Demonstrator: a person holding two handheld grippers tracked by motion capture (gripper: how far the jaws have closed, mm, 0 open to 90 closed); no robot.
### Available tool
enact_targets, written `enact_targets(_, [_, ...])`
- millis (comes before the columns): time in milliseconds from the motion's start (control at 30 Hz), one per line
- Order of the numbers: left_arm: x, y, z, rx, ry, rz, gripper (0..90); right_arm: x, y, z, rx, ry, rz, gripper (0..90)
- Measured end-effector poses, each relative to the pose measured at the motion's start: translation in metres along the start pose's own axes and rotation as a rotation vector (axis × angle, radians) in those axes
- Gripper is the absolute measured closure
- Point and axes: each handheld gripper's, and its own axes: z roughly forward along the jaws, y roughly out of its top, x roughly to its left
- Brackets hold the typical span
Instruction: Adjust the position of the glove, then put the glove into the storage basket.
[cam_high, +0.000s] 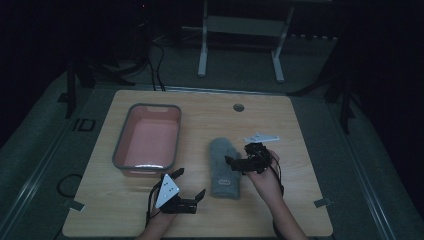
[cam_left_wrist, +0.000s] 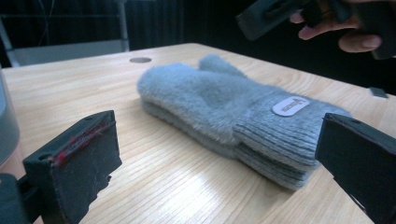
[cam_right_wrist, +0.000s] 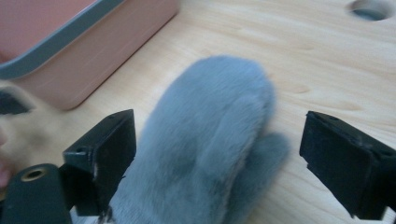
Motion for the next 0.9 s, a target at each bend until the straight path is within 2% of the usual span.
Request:
enact_targets(100, [0.0,0.001,0.002,0.018,0.025,-0.007,0.1,-0.01,-0.006,-0.001,-0.031,0.013,-0.021,11.2])
enact_targets(167, [0.0,0.001,0.003,0.029,0.038,-0.014,0.1,-0.016,-0.012,-0.002,-0.051,-0.001,-0.026,11.3])
enact_targets(233, [0.001,0.002,0.005,0.052,0.053,-0.011,0.1,-0.021,-0.019,-0.004,-0.044,-0.001,-0.02,11.3])
enact_targets(300, [0.001,0.004,0.008,0.073,0.063,-0.021,0.1,-0.026,-0.027,-0.005,-0.02,0.027,-0.034,11.3])
enact_targets(367, [0.002,0.005,0.01,0.082,0.061,-0.036,0.1,-0.028,-0.033,-0.007,-0.021,0.034,-0.024,11.4])
enact_targets(400, [0.002,0.01,0.015,0.095,0.045,-0.082,0.1,-0.031,-0.038,-0.009,-0.02,0.046,-0.017,13.0])
enact_targets(433, [0.002,0.013,0.018,0.106,0.034,-0.096,0.1,-0.034,-0.049,-0.009,-0.02,0.069,0.005,13.0])
enact_targets(500, [0.0,0.02,0.024,0.125,0.022,-0.103,0.2,-0.036,-0.054,-0.007,-0.005,0.079,0.002,12.9])
enact_targets(533, [-0.001,0.025,0.027,0.133,0.014,-0.1,0.1,-0.036,-0.055,-0.005,0.003,0.077,0.001,13.0])
enact_targets(567, [-0.001,0.029,0.029,0.134,0.008,-0.099,0.2,-0.034,-0.054,-0.004,0.014,0.096,0.014,12.8])
enact_targets(600, [-0.002,0.033,0.032,0.135,0.004,-0.096,0.2,-0.034,-0.054,-0.003,0.026,0.152,0.032,9.9])
enact_targets(633, [-0.001,0.038,0.034,0.138,-0.003,-0.088,0.2,-0.032,-0.053,-0.003,0.028,0.152,0.036,9.9])
enact_targets(667, [-0.001,0.042,0.036,0.141,-0.004,-0.082,0.2,-0.029,-0.052,-0.003,0.031,0.13,0.039,10.5])
enact_targets(700, [0.001,0.045,0.039,0.143,-0.003,-0.082,0.2,-0.028,-0.05,-0.003,0.037,0.144,0.041,10.5])
enact_targets(800, [0.008,0.051,0.046,0.181,-0.01,-0.095,0.2,-0.025,-0.045,-0.001,0.029,0.143,0.079,15.0])
enact_targets(833, [0.01,0.052,0.048,0.19,-0.02,-0.097,0.5,-0.025,-0.043,0.0,0.017,0.136,0.09,19.7])
enact_targets(867, [0.013,0.053,0.05,0.201,-0.023,-0.102,3.2,-0.024,-0.042,0.001,0.014,0.104,0.082,23.5])
enact_targets(900, [0.015,0.054,0.052,0.213,-0.03,-0.106,3.8,-0.023,-0.04,0.002,0.015,0.106,0.08,26.5])
